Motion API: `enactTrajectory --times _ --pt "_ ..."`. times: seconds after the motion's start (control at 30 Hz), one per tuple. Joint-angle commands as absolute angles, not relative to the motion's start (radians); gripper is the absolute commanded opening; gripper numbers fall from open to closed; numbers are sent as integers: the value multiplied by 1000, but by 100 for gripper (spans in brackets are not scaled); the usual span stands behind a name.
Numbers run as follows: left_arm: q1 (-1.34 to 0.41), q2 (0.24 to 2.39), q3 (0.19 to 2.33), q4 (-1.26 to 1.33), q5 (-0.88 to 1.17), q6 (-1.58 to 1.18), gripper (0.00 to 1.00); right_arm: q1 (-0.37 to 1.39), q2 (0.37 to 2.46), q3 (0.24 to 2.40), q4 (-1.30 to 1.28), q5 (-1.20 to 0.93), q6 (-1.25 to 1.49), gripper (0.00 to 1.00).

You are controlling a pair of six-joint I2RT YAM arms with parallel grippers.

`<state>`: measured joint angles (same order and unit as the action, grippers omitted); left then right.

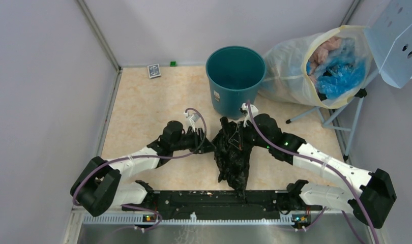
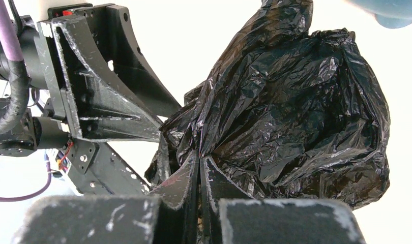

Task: Put the trash bags into the trash bin

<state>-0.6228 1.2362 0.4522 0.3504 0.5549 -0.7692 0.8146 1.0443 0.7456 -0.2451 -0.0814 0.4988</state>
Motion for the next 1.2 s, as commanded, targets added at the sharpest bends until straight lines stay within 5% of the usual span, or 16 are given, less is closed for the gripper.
enactTrajectory --times 0.0,0.1,0.2,0.43,0.87,0.93,1.0,1.1,1.17 --pt "-622 1251 485 417 545 -731 42 807 1017 750 -214 -83 495 0" --pt "-619 1244 522 414 562 -739 20 807 1028 771 -269 -66 468 3" --pt "-619 1232 552 400 580 -753 1 807 1035 814 -360 -56 425 27" --pt "-619 1219 596 324 597 -778 0 856 1000 936 -570 62 377 62" --pt "-618 1161 596 329 611 -858 0 998 1132 931 -491 180 474 63" --pt "-614 1165 592 330 620 -856 0 997 1148 916 -463 169 477 61" --pt "-605 1166 584 329 622 -855 0 997 1154 916 -459 164 483 45" --pt "-575 1156 576 298 612 -824 0 992 1118 919 -481 192 504 5" --pt "-549 1143 583 219 565 -780 0 965 1079 915 -516 219 525 0"
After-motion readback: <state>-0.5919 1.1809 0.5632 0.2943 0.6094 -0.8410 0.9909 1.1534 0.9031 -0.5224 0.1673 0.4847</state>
